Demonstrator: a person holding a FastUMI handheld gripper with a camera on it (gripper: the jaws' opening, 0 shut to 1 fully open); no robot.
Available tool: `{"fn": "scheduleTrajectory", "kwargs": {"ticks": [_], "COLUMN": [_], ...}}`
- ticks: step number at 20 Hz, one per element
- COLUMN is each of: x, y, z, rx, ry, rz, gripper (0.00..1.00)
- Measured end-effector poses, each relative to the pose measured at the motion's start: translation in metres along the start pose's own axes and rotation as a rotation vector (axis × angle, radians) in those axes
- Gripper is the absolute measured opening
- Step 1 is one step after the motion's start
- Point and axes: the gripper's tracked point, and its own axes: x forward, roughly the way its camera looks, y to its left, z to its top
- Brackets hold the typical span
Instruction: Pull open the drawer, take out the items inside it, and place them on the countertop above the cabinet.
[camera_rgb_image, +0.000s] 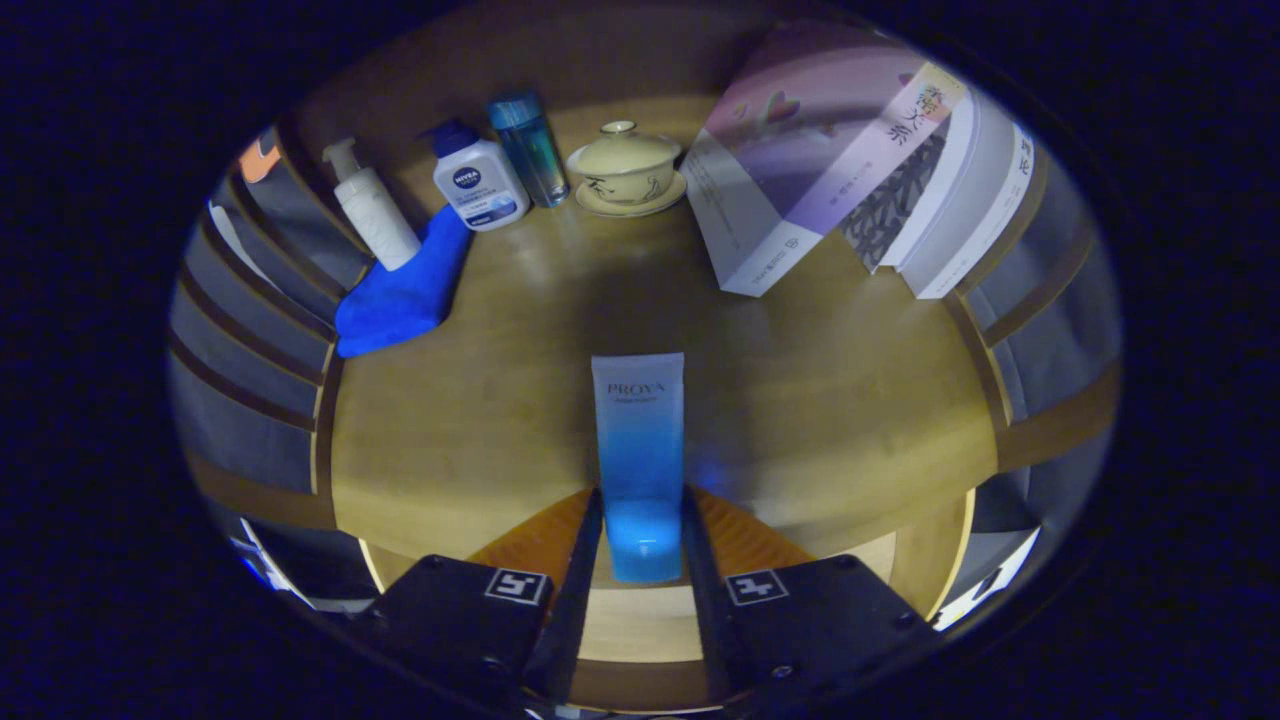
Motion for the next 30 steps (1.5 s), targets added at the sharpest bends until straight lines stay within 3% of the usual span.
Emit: {"fn": "scheduleTrajectory", "kwargs": {"ticks": [2,9,17,24,28,30], "x": [-0.004,-0.054,-0.135,-0.177,-0.182,-0.183], "y": [-0.002,0.001,0.005,-0.003,-0.019,-0.021], "z": [-0.003,-0.024,-0.071,-0.147,-0.189,-0.207], "rx": [-0.004,-0.079,-0.206,-0.168,-0.135,-0.14], "ry": [-0.004,-0.112,-0.518,-0.83,-0.965,-1.018], "rz": [-0.014,0.017,0.091,0.183,0.173,0.174], "gripper": [0.64,0.63,0.63,0.63,1.0,1.0]}}
